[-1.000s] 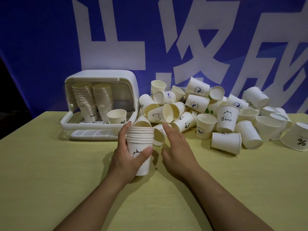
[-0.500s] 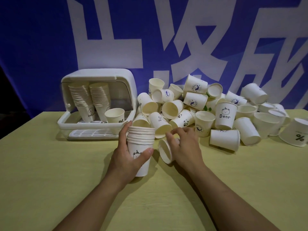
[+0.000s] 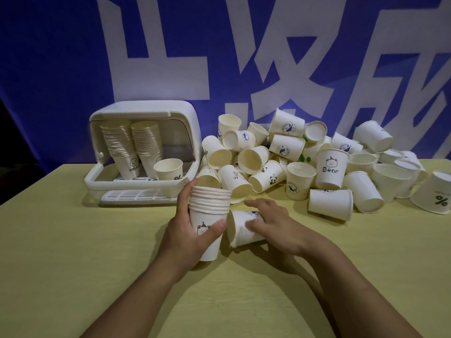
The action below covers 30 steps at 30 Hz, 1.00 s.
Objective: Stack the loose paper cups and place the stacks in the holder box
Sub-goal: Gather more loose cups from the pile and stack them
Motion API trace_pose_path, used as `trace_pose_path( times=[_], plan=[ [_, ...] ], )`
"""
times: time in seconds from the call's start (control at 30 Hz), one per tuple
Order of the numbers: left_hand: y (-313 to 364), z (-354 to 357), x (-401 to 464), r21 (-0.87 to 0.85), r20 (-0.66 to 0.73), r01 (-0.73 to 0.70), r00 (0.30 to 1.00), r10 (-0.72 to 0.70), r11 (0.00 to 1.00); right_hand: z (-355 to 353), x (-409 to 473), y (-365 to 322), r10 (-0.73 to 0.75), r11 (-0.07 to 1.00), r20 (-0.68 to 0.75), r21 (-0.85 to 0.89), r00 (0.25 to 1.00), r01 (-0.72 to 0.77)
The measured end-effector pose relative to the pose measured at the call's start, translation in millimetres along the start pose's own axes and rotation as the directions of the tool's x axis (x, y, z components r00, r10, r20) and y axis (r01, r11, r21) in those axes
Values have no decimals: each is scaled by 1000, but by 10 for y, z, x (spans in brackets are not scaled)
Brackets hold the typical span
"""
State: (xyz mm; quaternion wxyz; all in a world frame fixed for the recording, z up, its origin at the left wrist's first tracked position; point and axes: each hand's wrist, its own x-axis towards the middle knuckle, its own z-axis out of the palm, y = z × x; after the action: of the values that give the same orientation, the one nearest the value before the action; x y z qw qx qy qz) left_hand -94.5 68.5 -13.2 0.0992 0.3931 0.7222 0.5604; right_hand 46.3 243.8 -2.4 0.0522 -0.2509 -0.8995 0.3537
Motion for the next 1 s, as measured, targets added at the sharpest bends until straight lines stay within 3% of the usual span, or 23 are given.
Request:
trace_pose_path(
  times=[0.1,0.23,0.37,0.53,0.6,0.73,0.87,1.0],
  plan=[
    [7,0,-2,-16,2,0,1000,0,1000,-11,-27,6,-59,991,49,-114,997,64],
    [25,-3,-20,-19,0,-4,1000,4,1000,-50,20,31,-83,995,-155,-71,984,73],
    [13,-5,-16,-55,22,1,1000,0,998,-179,-27,36,-46,987,-383,123,923,100],
    [44,12,-52,-87,207,1,978,17,996,-110,-40,-55,10,871,-659,375,752,317],
    [38,27,-72,-68,282,-4,959,23,998,-85,-53,-117,25,803,-677,452,736,389],
    [32,58,-87,-48,334,-26,942,40,999,24,-64,-209,-2,701,-628,554,778,449],
    [16,61,-76,-46,328,-51,943,63,998,168,-40,-239,-82,695,-527,578,846,427],
    [15,57,-56,-84,249,-52,966,72,995,269,-63,-268,-158,719,-472,547,867,429]
  ],
)
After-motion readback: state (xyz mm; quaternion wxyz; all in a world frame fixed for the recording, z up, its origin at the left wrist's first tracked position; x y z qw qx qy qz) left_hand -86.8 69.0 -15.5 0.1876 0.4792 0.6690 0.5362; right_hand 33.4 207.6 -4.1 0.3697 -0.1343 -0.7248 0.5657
